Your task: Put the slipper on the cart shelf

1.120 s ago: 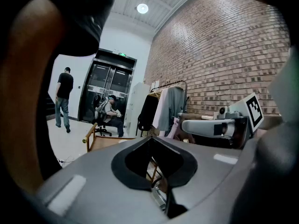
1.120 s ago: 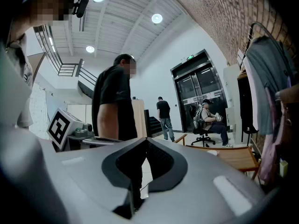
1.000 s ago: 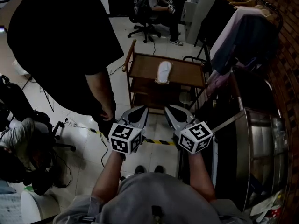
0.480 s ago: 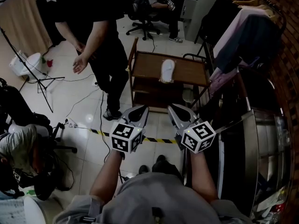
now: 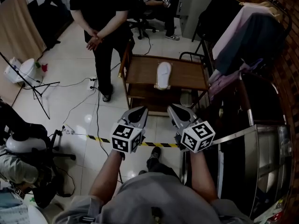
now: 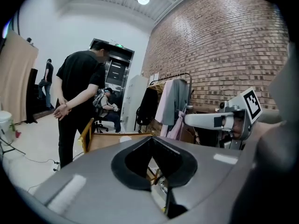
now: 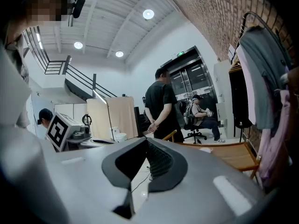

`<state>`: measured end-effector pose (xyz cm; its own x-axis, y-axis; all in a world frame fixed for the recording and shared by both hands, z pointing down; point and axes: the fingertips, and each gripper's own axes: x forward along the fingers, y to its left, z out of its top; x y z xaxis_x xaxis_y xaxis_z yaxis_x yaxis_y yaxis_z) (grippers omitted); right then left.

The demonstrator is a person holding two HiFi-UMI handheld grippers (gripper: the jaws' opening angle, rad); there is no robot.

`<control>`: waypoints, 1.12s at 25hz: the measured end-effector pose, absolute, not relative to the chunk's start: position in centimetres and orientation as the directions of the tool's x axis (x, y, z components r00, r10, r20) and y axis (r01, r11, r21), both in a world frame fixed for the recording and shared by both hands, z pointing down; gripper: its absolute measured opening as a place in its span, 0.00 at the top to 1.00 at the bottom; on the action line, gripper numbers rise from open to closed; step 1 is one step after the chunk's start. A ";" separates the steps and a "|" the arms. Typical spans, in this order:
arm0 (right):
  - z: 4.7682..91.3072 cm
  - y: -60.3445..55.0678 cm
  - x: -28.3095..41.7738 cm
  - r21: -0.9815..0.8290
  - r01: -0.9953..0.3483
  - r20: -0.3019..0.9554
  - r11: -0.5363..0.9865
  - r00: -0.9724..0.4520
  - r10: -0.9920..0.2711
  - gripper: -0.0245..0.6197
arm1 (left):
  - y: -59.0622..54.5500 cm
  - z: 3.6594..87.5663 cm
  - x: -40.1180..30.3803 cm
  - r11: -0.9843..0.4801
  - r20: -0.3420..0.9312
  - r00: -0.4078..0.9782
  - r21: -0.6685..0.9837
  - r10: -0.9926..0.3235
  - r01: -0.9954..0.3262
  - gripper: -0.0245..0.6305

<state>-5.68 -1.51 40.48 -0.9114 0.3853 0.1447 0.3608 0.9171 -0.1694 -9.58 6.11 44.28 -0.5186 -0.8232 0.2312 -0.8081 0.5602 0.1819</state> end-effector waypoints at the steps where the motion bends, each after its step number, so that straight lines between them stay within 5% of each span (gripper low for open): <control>1: 40.6 -2.4 -6.6 -0.163 0.356 0.145 0.920 -0.914 0.379 0.96 | 5.2 44.3 -10.5 0.558 0.230 -0.517 0.179 -0.825 -0.810 0.95; 17: 41.1 -14.1 -16.2 -0.194 0.292 0.117 0.937 -0.941 0.318 0.96 | -5.9 45.9 -21.8 0.548 0.289 -0.492 0.156 -0.821 -0.822 0.95; 28: 44.8 -16.2 -21.5 -0.228 0.167 0.215 0.959 -0.952 0.216 0.96 | -8.1 52.7 -29.0 0.526 0.399 -0.419 0.209 -0.815 -0.824 0.95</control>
